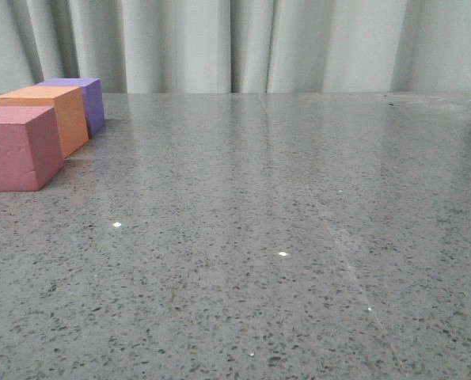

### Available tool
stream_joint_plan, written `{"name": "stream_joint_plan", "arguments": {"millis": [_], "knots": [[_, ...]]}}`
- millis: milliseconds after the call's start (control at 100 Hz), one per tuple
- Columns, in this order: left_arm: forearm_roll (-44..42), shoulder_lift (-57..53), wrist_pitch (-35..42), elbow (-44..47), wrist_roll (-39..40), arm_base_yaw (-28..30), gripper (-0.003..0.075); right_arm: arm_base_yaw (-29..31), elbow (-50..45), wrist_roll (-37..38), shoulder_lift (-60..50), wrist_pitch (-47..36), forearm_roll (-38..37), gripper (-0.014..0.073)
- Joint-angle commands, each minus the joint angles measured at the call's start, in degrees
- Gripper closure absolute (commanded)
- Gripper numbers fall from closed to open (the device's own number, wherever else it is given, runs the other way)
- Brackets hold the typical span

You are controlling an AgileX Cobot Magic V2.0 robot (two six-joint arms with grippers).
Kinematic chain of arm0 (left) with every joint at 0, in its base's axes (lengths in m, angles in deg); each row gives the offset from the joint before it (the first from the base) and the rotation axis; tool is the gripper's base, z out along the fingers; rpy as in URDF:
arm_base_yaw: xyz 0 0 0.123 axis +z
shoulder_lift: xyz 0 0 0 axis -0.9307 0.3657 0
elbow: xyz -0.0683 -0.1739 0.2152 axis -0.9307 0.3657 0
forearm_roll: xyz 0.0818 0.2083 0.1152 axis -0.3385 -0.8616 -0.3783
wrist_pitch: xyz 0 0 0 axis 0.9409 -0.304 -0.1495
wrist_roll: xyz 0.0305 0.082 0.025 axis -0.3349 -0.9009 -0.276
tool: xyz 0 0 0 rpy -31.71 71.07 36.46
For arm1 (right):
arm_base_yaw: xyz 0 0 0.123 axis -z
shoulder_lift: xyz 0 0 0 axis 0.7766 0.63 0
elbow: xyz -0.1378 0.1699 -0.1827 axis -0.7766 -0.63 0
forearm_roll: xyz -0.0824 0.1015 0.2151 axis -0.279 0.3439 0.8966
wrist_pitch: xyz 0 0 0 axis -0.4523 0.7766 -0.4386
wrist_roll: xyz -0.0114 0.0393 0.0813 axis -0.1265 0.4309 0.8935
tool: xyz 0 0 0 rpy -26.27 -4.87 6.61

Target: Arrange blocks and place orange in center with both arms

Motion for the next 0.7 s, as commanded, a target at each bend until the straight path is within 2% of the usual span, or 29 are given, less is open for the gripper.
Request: {"name": "stream_joint_plan", "arguments": {"millis": [0, 500, 690], "knots": [[0.0, -1.9, 4.0, 1.1, 0.6, -0.1, 0.0739, 0.0, 1.4, -0.6, 0.6, -4.8, -1.0, 0.0715], [0.0, -1.9, 4.0, 1.1, 0.6, -0.1, 0.0739, 0.0, 1.4, -0.6, 0.6, -4.8, -1.0, 0.0715], [0.0, -1.9, 4.0, 1.1, 0.6, -0.1, 0.0739, 1.4, -0.1, -0.7, 0.6, -10.1, -1.5, 0.0715]]}}
